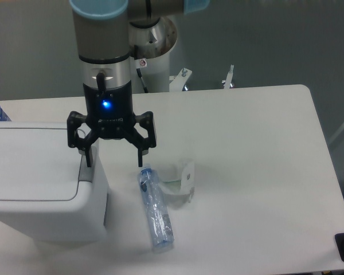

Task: Open the trash can
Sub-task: 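Lower the gripper finger onto the lid edge and press down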

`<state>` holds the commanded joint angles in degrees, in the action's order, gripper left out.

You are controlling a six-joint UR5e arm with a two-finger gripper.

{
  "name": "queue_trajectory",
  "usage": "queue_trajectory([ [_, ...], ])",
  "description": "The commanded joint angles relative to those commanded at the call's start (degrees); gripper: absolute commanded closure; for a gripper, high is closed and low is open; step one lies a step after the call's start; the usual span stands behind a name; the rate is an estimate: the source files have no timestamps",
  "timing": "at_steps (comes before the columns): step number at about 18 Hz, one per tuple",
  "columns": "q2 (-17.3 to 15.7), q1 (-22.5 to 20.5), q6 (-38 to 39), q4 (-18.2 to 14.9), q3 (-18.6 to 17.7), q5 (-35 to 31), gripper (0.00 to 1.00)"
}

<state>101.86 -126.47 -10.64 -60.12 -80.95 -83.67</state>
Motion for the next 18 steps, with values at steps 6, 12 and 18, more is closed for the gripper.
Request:
queue_trajectory([
  [6,0.0,0.0,0.0,0.0,-0.88,-0.09,0.0],
  [12,-0.08,0.0,-0.09,0.0,-1.67,-0.35,0.0],
  [18,0.0,0.0,0.0,0.0,-1.76,-0.35,0.0],
])
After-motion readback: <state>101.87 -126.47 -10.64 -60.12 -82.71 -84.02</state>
